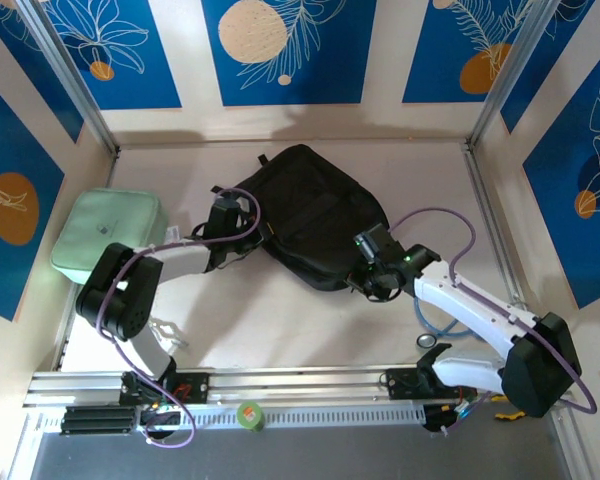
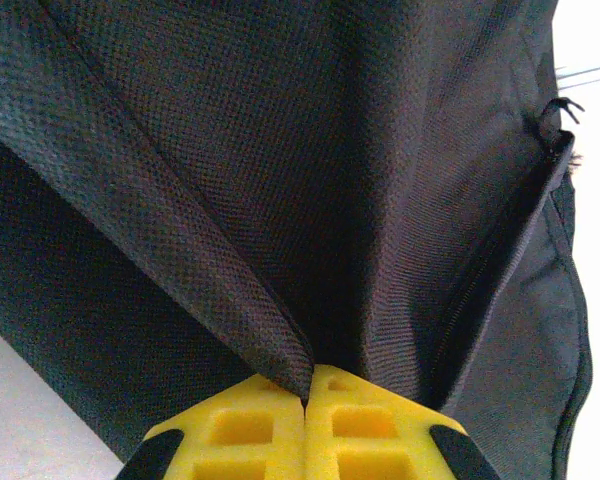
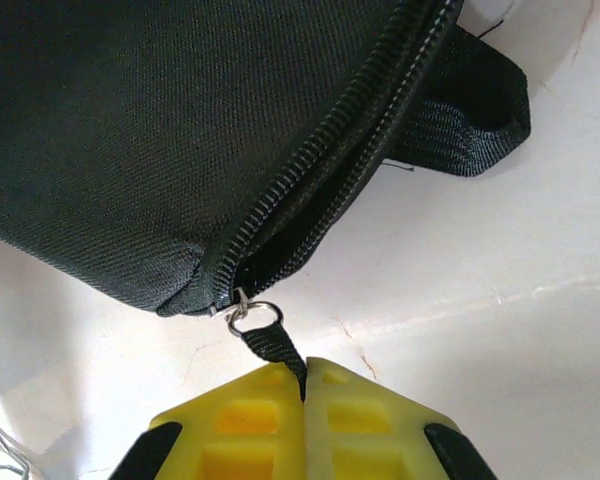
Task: Pack the student bag
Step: Zip the student bag at the top-center of the table.
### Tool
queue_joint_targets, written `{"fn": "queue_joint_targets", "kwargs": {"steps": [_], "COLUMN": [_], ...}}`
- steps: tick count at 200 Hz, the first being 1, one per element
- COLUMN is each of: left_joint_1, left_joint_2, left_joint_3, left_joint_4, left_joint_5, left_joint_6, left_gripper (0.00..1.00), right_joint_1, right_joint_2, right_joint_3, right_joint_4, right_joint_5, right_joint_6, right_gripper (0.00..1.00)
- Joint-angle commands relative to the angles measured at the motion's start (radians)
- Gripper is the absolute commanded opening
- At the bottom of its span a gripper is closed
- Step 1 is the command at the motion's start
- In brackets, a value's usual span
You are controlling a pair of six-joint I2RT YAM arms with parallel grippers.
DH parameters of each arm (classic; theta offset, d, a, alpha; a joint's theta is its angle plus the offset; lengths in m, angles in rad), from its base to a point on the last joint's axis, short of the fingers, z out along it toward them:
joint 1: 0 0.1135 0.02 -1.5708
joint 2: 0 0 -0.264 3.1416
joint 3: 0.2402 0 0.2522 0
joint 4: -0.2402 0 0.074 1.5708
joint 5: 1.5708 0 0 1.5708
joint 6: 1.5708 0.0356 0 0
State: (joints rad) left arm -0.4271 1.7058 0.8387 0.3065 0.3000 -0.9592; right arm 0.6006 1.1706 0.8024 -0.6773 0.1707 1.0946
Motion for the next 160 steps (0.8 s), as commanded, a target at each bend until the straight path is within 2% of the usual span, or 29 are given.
{"fn": "queue_joint_targets", "kwargs": {"steps": [1, 16, 42, 69, 90, 101, 118, 135, 160], "left_joint_1": [0.037, 0.055, 0.086, 0.116, 0.155, 0.18, 0.205, 0.205, 0.197], "left_joint_2": [0.051, 0.096, 0.14, 0.102, 0.024, -0.022, -0.089, -0.147, -0.218], "left_joint_3": [0.077, 0.146, 0.234, 0.259, 0.227, 0.191, 0.128, 0.071, -0.055], "left_joint_4": [0.014, -0.054, -0.171, -0.262, -0.336, -0.346, -0.342, -0.321, -0.192], "left_joint_5": [0.024, 0.076, 0.08, 0.013, -0.082, -0.108, -0.086, -0.018, 0.082], "left_joint_6": [0.057, 0.116, 0.214, 0.273, 0.297, 0.285, 0.244, 0.194, 0.032], "left_gripper": [0.0, 0.0, 0.1, 0.31, 0.47, 0.52, 0.56, 0.57, 0.58], "right_joint_1": [-0.012, -0.013, -0.005, 0.03, 0.067, 0.081, 0.1, 0.118, 0.14], "right_joint_2": [0.016, 0.061, 0.144, 0.217, 0.278, 0.316, 0.373, 0.434, 0.515], "right_joint_3": [0.003, 0.038, 0.099, 0.161, 0.224, 0.265, 0.33, 0.394, 0.478], "right_joint_4": [0.066, 0.105, 0.16, 0.237, 0.265, 0.276, 0.29, 0.304, 0.313], "right_joint_5": [-0.093, -0.143, -0.231, -0.293, -0.305, -0.31, -0.316, -0.322, -0.335], "right_joint_6": [-0.126, -0.194, -0.271, -0.297, -0.298, -0.298, -0.307, -0.313, -0.324], "right_gripper": [0.0, 0.0, 0.0, 0.0, 0.0, 0.0, 0.0, 0.0, 0.0]}}
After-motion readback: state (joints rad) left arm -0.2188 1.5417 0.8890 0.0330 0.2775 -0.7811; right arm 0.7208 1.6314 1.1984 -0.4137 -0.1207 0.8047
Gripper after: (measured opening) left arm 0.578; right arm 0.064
